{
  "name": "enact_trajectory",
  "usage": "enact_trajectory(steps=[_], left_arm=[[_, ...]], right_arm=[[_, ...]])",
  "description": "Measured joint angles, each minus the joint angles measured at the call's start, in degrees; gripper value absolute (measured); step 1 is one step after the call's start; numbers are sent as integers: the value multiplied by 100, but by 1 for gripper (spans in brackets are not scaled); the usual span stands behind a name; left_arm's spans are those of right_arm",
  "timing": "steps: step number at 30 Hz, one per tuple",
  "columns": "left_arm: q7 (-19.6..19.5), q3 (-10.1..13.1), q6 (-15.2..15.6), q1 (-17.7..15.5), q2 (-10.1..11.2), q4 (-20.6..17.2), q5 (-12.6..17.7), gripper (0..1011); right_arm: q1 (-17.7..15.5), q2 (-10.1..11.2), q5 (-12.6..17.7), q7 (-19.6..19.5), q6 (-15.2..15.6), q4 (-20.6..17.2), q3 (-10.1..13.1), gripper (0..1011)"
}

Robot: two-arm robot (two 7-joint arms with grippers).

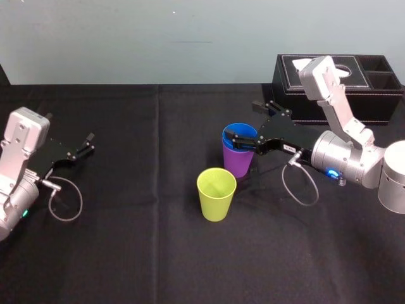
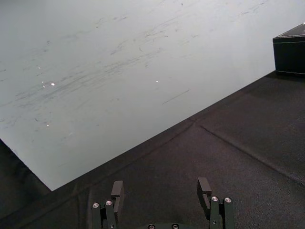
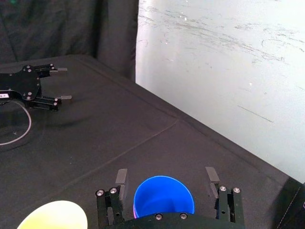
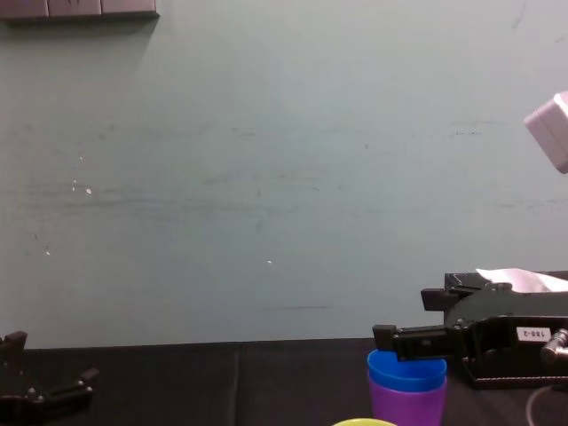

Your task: Stack the three plastic cups sequentially using one hand.

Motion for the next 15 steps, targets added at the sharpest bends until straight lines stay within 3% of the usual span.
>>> enact_trajectory(steps=[15], left_arm=[[0,0,0,0,0,0,0,1011]], right_arm=[[0,0,0,-3,0,-3,0,1003]])
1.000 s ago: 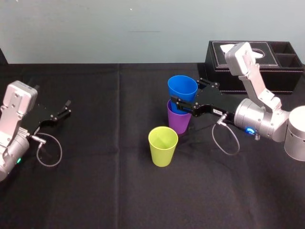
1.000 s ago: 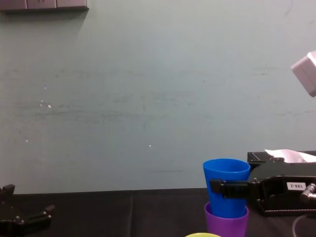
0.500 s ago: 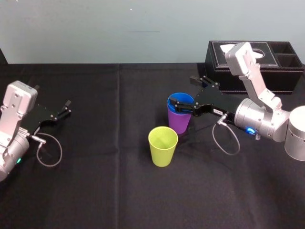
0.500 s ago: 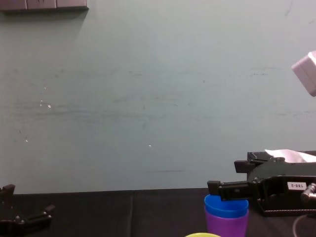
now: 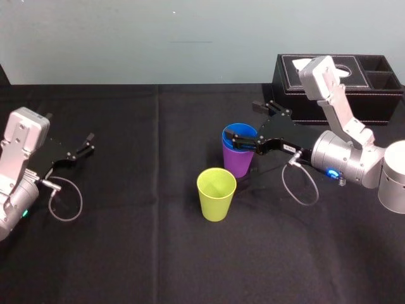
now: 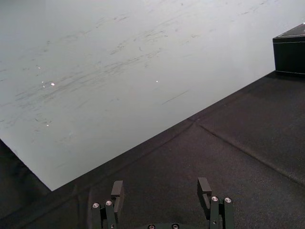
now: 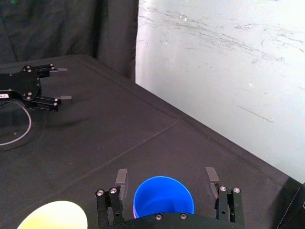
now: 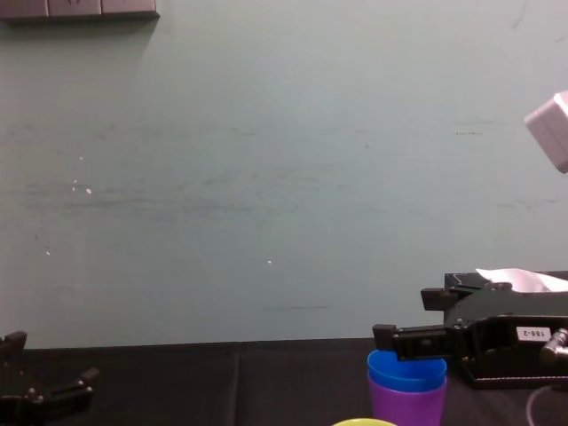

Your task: Stack the three plastic cups sequentially using one hand.

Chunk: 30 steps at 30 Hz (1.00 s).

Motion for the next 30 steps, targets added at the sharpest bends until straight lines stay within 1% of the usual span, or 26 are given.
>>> enact_trajectory(steps=[6,9,10,11,15,18,21,24,25,30], left_arm=[[0,0,0,0,0,0,0,1012],[0,0,0,0,0,0,0,1011],[0,0,0,0,0,0,-1,1011],[0,0,0,0,0,0,0,1011],[0,0,0,0,0,0,0,1012],[0,0,0,0,0,0,0,1011],[0,0,0,0,0,0,0,1011],[0,0,0,0,0,0,0,1011],[0,0,0,0,0,0,0,1011],[0,0,0,0,0,0,0,1011]], right_arm=[[-47,70,9,-7,21,-128,27,1003],[-141,205,121,75,45,-300,95,1003],[-187,284,170,121,67,-379,118,1003],[-187,284,170,121,67,-379,118,1003],[-349,554,320,301,109,-594,171,1003],[-441,703,429,411,114,-685,205,1003],[-590,941,602,573,112,-826,243,1003],[-673,1076,661,653,81,-896,244,1003],[-724,1153,688,696,49,-935,240,1003],[-854,1346,750,776,-25,-1027,173,1003]])
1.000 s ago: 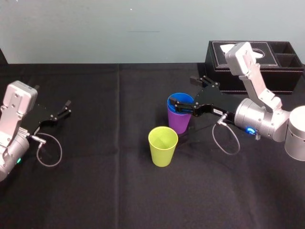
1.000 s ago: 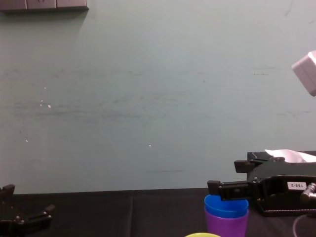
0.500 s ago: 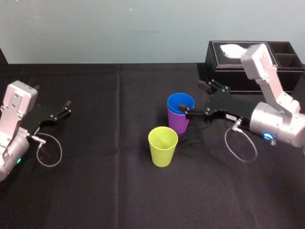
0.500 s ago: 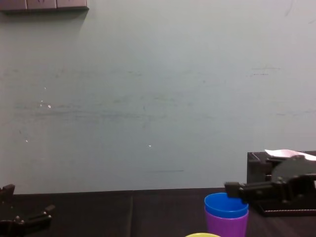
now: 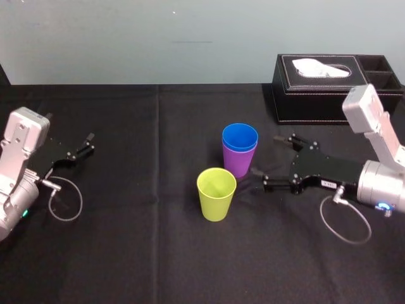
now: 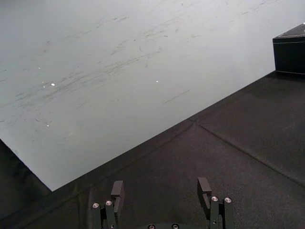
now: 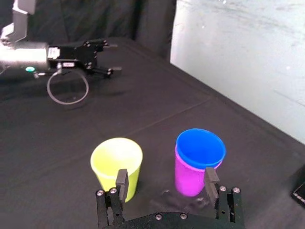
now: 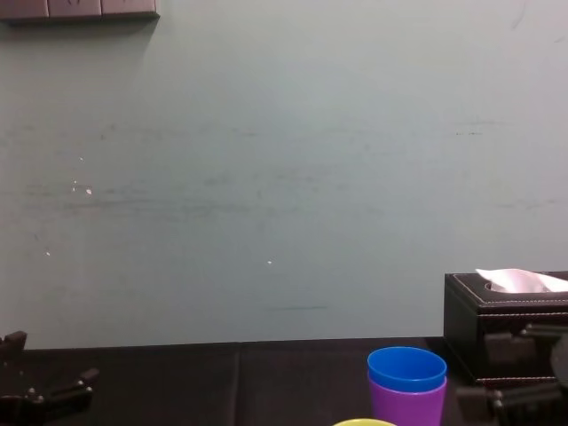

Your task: Stack the three plastic cups sequentially using one hand.

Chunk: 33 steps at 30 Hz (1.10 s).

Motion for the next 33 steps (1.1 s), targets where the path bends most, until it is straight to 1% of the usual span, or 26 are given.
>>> enact_trajectory(steps=[4,11,13,20,33], left_arm=[[0,0,0,0,0,0,0,1011],[0,0,0,0,0,0,0,1011],[0,0,0,0,0,0,0,1011],[0,0,0,0,0,0,0,1011],[0,0,0,0,0,0,0,1011]], right_arm=[[-39,72,8,54,-43,-12,-99,1003],[-4,80,-35,113,-55,69,-289,1003],[44,58,-91,139,-56,121,-392,1003],[164,-36,-198,211,-56,270,-615,1003],[411,-249,-324,308,-45,558,-905,1003]])
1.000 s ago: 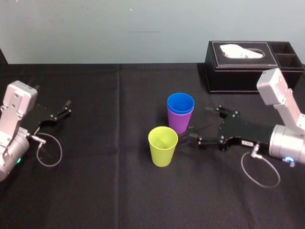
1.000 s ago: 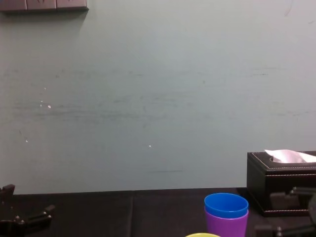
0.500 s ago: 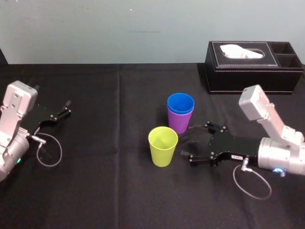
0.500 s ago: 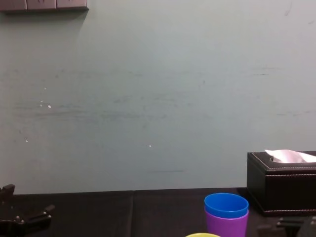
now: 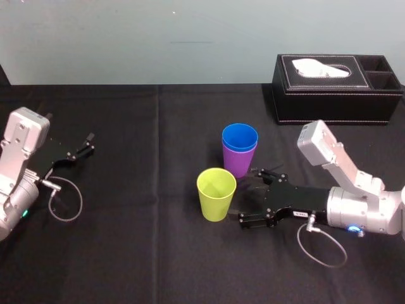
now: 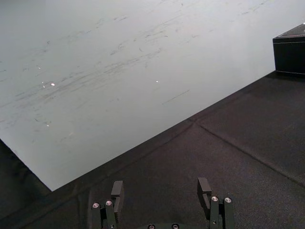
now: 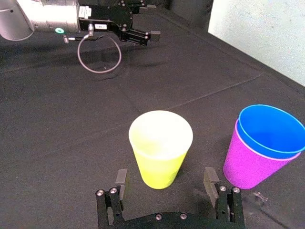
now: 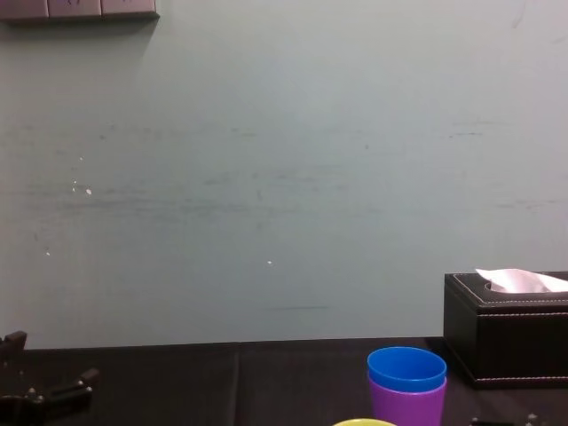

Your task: Stack the three plastic cups sequentially using one hand.

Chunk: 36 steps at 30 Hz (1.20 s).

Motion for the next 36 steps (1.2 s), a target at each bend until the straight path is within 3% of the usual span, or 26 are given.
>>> enact_trajectory(steps=[13,29,36], left_arm=[[0,0,0,0,0,0,0,1011],[0,0,0,0,0,0,0,1011],[0,0,0,0,0,0,0,1011]], right_arm=[[243,-203,-124,102,-28,231,-235,1003],[640,-629,-278,151,-99,727,-496,1003],[636,-620,-279,152,-100,723,-492,1003]])
